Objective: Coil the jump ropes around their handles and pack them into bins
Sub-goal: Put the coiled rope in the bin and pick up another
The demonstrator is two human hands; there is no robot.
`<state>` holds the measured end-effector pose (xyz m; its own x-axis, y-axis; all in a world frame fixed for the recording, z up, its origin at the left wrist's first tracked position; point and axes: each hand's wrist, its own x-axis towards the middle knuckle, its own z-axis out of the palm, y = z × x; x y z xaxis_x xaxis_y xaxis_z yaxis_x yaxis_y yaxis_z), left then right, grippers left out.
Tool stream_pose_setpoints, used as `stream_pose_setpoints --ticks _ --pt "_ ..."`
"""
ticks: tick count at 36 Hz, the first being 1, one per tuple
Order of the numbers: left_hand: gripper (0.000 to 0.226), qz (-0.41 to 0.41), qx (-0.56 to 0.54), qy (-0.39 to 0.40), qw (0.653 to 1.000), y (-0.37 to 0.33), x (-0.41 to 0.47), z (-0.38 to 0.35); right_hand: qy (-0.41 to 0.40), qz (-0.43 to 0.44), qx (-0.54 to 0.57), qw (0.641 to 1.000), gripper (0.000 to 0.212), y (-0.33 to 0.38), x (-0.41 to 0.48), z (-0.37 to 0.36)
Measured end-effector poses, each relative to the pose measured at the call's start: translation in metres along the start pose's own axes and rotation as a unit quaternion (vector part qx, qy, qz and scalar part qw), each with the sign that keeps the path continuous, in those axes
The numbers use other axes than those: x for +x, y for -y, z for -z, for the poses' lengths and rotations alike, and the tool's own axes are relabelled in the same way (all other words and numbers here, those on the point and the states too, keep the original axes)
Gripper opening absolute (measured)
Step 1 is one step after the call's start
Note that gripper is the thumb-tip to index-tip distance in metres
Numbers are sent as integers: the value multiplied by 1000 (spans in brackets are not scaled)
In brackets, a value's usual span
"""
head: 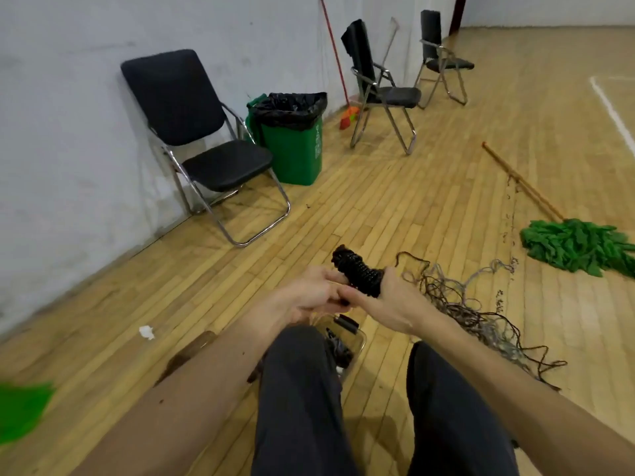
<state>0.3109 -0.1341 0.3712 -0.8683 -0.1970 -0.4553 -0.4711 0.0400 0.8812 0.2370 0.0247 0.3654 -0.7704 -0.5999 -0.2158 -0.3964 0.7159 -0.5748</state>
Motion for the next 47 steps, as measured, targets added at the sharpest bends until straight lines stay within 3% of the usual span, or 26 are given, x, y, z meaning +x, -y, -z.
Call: stream_pose_setpoints --ticks 5,7,9,11,13,17,22,26,30,34,40,47 --pt "19 -34 -21 -68 997 19 5 51 16 24 -6 1000 66 42 47 -22" --pt "14 -19 -14 -104 994 27 17 76 45 52 -24 997 76 59 68 -34" --pt "23 11 -15 -134 991 40 39 109 87 80 -69 991 87 76 100 -57" --pt "37 49 -16 -124 991 45 50 125 91 101 -125 983 90 82 115 -70" --pt "32 81 -27 -103 991 57 68 149 91 108 -164 976 89 88 144 -91" --pt "24 142 -66 -73 985 99 114 190 158 90 -97 979 61 84 205 -139" --pt "36 178 -155 -89 968 178 167 212 237 -33 8 971 87 52 280 -218" --pt "47 211 -226 -125 943 259 213 210 305 -77 68 947 63 25 318 -291" --pt "40 221 -311 -163 910 318 251 211 366 -113 116 916 67 2 346 -352" --pt "35 226 -214 -220 924 364 292 211 334 -133 21 933 86 -25 378 -403" --pt "36 251 -57 -235 937 409 342 204 272 -125 -12 954 59 -67 415 -459" --pt "26 282 77 -238 926 444 379 205 249 -107 -40 962 49 -91 431 -495"
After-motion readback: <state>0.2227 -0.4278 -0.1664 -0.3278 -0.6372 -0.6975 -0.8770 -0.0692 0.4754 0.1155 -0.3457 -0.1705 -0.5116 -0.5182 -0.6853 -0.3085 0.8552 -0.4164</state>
